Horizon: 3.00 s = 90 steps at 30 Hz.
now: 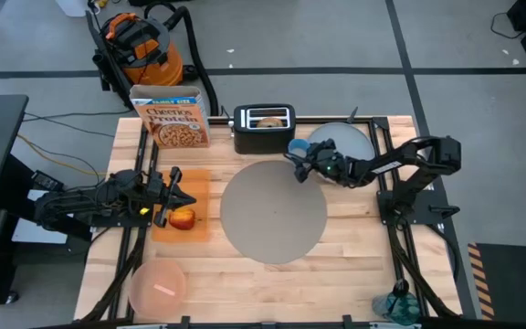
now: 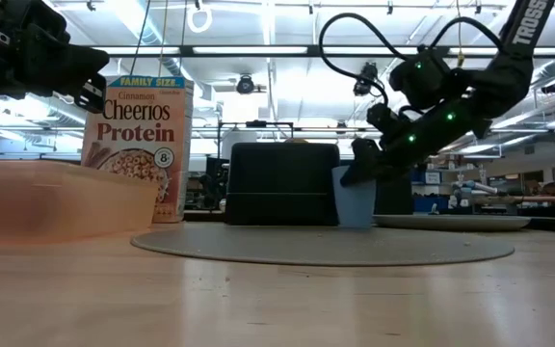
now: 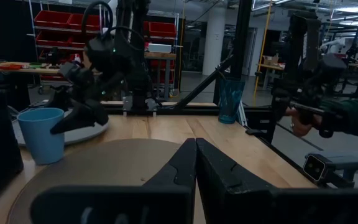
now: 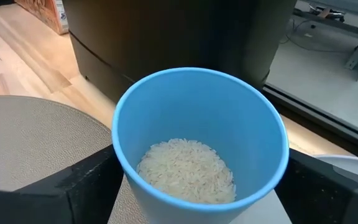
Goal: Arrange a breakfast setting
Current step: Adjust the blue cup on the table, then put the blue plate on the table to the bottom left of the gray table mat
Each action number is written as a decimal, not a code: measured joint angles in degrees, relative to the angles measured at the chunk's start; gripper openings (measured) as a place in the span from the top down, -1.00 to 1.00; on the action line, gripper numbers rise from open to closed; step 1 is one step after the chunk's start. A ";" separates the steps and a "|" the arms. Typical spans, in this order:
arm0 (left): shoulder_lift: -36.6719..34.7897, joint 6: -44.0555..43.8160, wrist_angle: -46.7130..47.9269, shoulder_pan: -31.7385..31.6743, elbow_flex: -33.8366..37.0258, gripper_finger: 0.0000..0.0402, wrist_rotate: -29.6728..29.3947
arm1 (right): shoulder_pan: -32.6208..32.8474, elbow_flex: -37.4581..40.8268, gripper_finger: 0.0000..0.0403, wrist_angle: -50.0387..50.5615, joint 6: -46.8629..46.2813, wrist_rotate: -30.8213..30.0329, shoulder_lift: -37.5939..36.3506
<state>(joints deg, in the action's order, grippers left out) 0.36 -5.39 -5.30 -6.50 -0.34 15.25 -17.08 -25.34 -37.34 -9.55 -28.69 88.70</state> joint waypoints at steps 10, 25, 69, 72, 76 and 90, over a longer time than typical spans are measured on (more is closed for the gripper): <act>-0.02 0.00 0.00 0.00 0.00 0.92 0.00 | 0.00 -0.02 -0.95 2.37 0.25 0.35 -3.16; -0.02 0.00 0.00 -0.01 -0.01 0.92 0.01 | 0.11 -0.04 -0.98 6.84 0.63 1.90 -9.74; 0.00 0.00 0.00 -0.01 0.00 0.92 0.02 | 5.98 -0.21 0.31 56.18 -1.13 6.98 -13.69; -0.01 0.00 0.00 -0.02 -0.01 0.92 0.01 | 6.01 -0.26 0.41 56.21 -0.89 7.12 -13.44; -0.01 0.01 0.00 -0.01 -0.01 0.92 0.01 | 5.95 -0.19 0.58 57.13 -0.72 7.21 -13.81; 0.00 0.00 0.00 -0.02 0.00 0.92 0.02 | 6.03 -2.54 0.90 63.02 -2.83 6.12 -16.50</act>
<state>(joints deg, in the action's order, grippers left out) 0.36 -5.39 -5.30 -6.52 -0.34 15.26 -11.05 -27.88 25.69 -12.38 -22.57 72.20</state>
